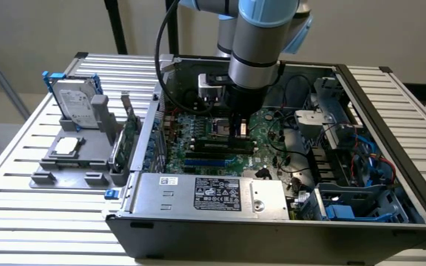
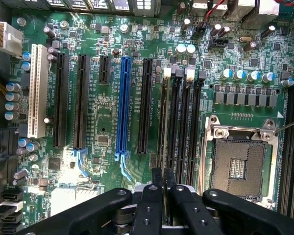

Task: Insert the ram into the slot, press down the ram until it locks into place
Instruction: 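Insert the ram into the slot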

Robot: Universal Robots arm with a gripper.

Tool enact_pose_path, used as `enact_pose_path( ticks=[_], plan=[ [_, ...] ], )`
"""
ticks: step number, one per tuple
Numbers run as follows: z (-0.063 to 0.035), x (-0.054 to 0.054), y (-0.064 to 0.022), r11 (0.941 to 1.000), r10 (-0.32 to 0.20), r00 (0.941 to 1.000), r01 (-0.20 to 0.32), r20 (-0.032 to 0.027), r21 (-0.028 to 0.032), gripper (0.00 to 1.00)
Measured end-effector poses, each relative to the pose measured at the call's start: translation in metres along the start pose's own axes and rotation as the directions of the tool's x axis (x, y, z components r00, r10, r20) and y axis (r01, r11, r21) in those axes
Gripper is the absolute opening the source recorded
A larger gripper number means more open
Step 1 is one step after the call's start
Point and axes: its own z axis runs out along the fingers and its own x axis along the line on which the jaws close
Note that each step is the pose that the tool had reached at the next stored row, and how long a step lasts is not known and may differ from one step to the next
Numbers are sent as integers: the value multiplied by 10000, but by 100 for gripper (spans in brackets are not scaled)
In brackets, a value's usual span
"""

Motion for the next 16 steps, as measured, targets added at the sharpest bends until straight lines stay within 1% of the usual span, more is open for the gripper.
enact_pose_path(
  ticks=[4,6,7,9,12,16],
  plan=[
    [8,-1,-2,10000,-3,10000,3,2,29,13],
    [5,-1,1,10000,-2,10000,2,0,21,14],
    [-3,0,4,10000,-1,10000,1,-1,20,21],
    [-41,-1,11,10000,0,10000,0,0,20,21],
    [-132,-2,36,10000,0,10000,0,-2,19,21],
    [-201,-9,101,10000,0,10000,0,-1,19,21]
  ],
)
